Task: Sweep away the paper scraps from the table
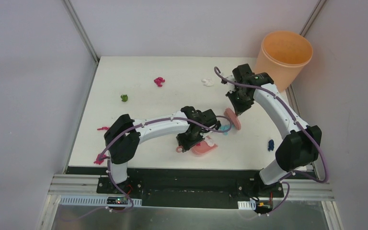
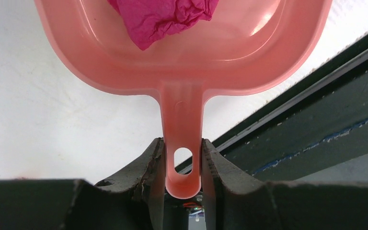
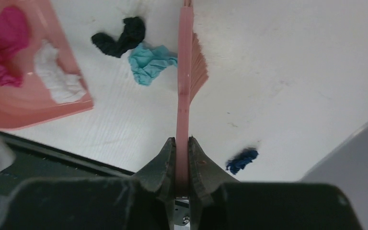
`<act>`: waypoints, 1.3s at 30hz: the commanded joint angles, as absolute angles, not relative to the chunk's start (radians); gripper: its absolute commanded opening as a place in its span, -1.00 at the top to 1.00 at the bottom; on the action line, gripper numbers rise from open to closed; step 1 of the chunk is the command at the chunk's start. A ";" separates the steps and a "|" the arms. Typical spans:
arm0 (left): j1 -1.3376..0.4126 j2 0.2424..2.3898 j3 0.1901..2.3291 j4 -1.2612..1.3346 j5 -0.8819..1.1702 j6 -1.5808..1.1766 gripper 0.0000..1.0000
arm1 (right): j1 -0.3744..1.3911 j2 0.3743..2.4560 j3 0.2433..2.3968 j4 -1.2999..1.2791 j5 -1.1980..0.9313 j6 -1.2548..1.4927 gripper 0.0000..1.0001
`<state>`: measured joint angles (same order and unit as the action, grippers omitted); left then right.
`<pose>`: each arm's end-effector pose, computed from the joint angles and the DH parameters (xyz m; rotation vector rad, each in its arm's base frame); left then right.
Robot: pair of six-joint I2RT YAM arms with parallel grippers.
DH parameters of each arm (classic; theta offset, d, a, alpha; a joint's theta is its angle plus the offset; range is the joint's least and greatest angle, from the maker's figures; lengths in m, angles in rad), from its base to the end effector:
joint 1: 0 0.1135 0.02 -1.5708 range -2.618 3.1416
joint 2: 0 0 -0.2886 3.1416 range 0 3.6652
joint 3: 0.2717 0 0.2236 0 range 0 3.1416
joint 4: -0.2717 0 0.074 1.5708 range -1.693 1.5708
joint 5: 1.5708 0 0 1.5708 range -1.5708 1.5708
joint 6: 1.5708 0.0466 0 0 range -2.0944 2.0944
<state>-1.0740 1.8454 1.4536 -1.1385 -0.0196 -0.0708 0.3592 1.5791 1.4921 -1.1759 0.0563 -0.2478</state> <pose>0.1558 -0.2854 0.2440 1.4886 2.7157 -0.0085 0.2619 0.0955 0.3283 -0.8341 2.7049 -0.0551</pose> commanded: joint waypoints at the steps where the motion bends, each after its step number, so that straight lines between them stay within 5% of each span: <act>1: -1.078 1.875 1.522 -1.114 -0.002 -0.072 1.00 | 0.373 1.568 1.482 -1.190 -0.199 -0.220 1.00; 8: -1.079 1.942 1.601 -1.090 -0.021 -0.060 1.00 | 0.370 1.513 1.517 -1.262 -0.382 -0.206 1.00; 18: -1.091 1.899 1.563 -0.990 -0.066 -0.060 1.00 | 0.212 1.407 1.543 -1.271 0.024 -0.240 1.00; 26: -1.091 1.858 1.580 -0.888 -0.133 -0.092 1.00 | 0.005 1.314 1.506 -1.284 -0.063 -0.250 1.00; 39: -1.088 2.071 2.020 -0.992 -0.198 -0.072 1.00 | -0.272 1.123 1.434 -1.286 -0.153 -0.313 1.00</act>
<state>-1.0805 2.0361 1.9373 -0.9440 -0.1699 -0.0658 -0.2455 1.1702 1.4384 -1.2884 -0.0940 -0.2661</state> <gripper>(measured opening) 0.282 0.111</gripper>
